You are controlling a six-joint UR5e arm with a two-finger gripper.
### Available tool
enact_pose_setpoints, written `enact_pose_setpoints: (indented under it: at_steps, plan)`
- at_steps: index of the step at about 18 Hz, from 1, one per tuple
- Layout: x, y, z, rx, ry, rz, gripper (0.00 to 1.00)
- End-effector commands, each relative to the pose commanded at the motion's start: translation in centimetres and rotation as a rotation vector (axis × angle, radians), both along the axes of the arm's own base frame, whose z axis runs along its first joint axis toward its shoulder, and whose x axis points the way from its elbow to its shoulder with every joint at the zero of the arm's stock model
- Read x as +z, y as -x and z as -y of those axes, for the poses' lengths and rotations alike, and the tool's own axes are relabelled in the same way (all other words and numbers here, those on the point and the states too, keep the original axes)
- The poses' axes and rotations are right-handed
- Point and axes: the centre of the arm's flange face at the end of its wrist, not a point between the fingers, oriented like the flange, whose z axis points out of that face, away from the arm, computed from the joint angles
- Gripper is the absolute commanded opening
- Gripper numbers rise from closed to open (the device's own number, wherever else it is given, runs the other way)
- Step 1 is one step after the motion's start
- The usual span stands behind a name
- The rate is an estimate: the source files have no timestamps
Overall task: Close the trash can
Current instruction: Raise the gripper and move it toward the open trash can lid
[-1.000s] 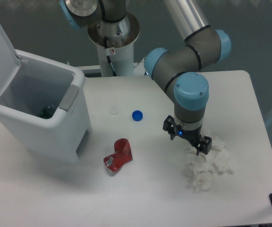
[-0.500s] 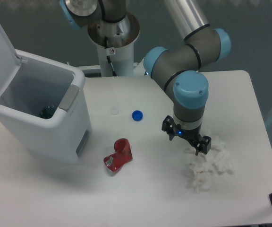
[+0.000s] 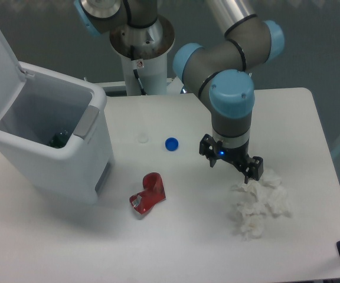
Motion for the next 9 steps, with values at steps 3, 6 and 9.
enact_pose_setpoints:
  at_steps: [3,6,9]
  plan:
    - [3.7,-1.9,0.0,0.045,-0.094,0.0,0.8]
    - [7.3,-4.0,0.6,0.134,-0.211,0.018,0.29]
    - [11.0,-7.3,1.1,0.142,-0.27,0.02,0.0]
